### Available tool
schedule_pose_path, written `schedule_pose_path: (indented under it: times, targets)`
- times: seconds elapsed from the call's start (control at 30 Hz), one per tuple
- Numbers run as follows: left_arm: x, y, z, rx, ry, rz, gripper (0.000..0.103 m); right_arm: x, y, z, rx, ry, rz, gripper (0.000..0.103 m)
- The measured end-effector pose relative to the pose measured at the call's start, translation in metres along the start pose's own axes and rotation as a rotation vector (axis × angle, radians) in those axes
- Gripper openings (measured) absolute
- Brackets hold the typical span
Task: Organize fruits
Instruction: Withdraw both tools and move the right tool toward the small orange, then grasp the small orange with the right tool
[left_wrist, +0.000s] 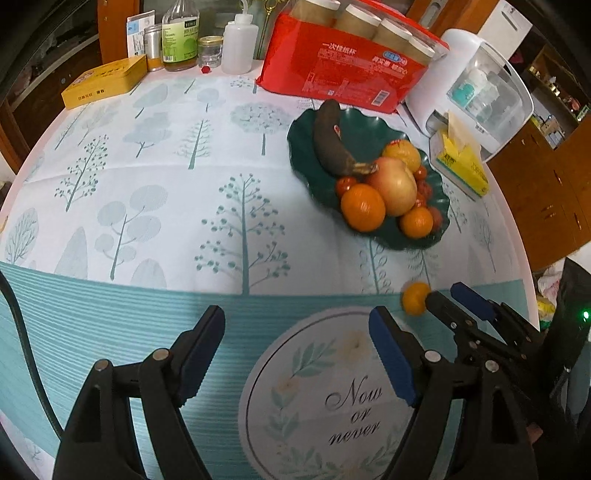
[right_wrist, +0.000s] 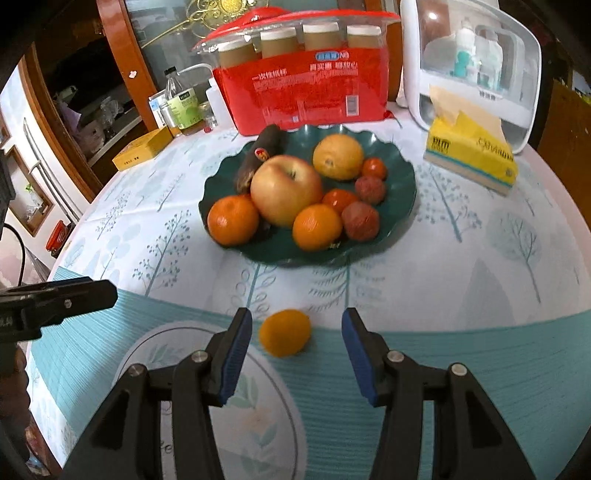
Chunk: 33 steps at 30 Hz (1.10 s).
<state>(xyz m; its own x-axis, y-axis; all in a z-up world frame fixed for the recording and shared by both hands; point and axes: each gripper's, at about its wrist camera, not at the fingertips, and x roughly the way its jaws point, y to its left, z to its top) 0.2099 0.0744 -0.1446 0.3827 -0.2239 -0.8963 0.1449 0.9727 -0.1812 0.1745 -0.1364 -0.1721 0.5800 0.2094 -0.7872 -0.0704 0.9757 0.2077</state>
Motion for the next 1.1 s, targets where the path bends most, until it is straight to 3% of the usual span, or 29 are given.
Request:
schedule_pose_path:
  times: [0.63, 0.87, 1.1]
  targets:
    - [-0.001, 0.023, -0.014, 0.074, 0.043, -0.039, 0.079, 0.033, 0.023, -0.014, 0.068, 0.047, -0.070, 0.051]
    - [-0.001, 0.031, -0.012, 0.073, 0.041, -0.051, 0.079, 0.037, 0.024, -0.011, 0.068, 0.055, -0.119, 0.033]
    - [-0.003, 0.042, -0.009, 0.059, 0.036, -0.056, 0.079, 0.032, 0.026, -0.005, 0.057, 0.057, -0.113, 0.032]
